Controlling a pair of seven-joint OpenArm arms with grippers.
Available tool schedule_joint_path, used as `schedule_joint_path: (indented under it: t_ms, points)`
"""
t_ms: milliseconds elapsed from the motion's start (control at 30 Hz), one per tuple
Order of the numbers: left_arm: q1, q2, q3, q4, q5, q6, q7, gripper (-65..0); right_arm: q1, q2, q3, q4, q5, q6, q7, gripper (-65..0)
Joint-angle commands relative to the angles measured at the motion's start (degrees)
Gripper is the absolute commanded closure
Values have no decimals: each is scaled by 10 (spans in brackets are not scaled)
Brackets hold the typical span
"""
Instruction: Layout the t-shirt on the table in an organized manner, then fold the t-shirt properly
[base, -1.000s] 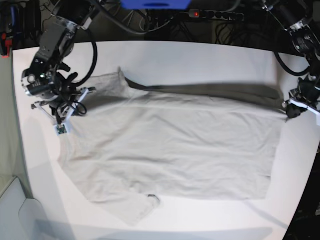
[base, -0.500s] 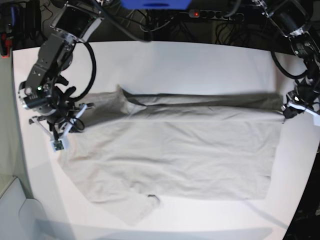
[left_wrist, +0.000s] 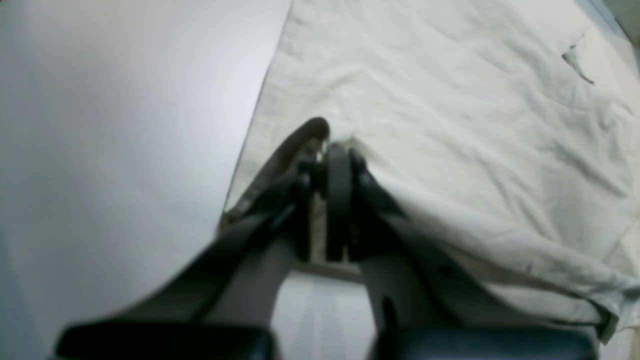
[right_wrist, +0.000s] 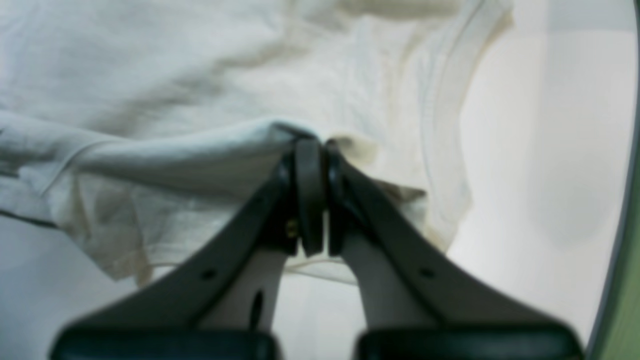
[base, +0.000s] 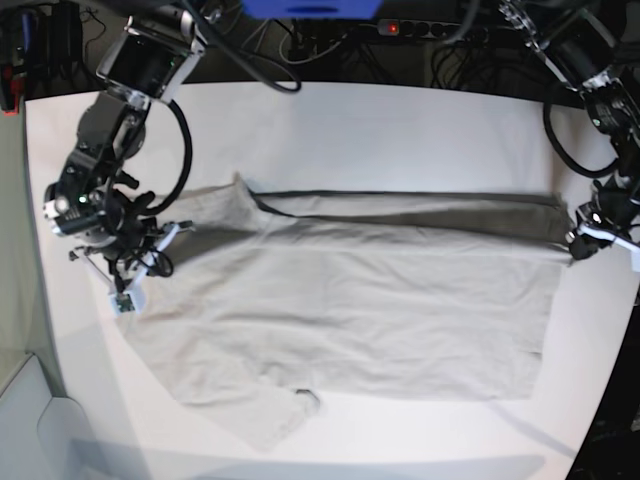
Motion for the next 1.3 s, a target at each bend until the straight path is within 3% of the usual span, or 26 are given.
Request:
schedule_joint_path:
  t_ms: [0, 400, 533, 700, 1000, 1133, 1267]
  points:
    - [-9, -11, -1, 1, -10, -1, -10, -5, 11, 2, -1, 4, 4, -3, 10, 0]
    - [-30, -13, -4, -61, -9, 0, -12, -5, 30, 2, -1, -19, 3, -3, 11, 0]
    - [-39, -23, -5, -94, 16, -2, -13, -5, 38, 5, -1, -21, 3, -3, 11, 0]
    - [-48, -22, -1, -106, 27, -1, -45, -9, 40, 5, -1, -21, 3, -3, 11, 0]
    - [-52, -22, -1, -107, 27, 0, -50, -9, 41, 5, -1, -24, 3, -3, 11, 0]
    - [-52, -22, -1, -109, 27, 0, -50, -9, 50, 6, -1, -60, 3, -3, 11, -56]
    - [-52, -27, -1, -137, 27, 0, -51, -10, 52, 14, -1, -75, 3, -3, 11, -69]
